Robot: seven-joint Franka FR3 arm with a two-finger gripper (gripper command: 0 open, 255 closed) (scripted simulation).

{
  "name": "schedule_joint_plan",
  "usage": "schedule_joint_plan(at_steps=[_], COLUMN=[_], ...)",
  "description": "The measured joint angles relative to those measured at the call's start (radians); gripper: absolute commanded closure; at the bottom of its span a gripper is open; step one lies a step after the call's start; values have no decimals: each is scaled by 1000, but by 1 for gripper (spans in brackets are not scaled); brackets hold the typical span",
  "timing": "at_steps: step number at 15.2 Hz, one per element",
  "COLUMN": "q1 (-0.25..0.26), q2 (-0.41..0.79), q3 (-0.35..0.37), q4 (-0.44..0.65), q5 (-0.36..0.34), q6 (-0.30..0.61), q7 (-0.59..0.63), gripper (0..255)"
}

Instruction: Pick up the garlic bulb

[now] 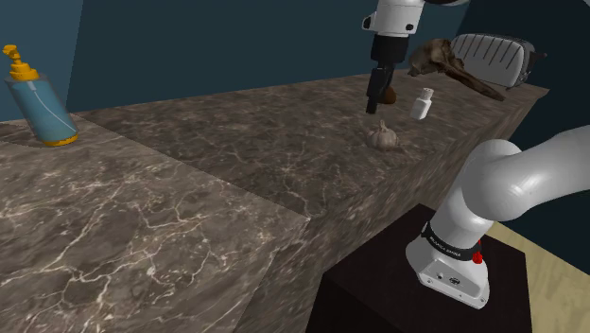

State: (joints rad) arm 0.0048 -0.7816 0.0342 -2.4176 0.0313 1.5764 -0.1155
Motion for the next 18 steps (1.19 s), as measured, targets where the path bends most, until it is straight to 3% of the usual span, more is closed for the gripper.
schedule_joint_plan(at_steps=[2,7,14,15,18], q1=[4,50,66,66,66], q2=[-20,-152,-181,-182,-183], q3=[21,208,245,245,245], q4=[-16,-124,-225,-231,-235], q5=[-6,-32,-21,-20,-21], q6=[8,69,148,153,160], q7=[14,142,172,173,173], gripper=[0,0,0,255,255])
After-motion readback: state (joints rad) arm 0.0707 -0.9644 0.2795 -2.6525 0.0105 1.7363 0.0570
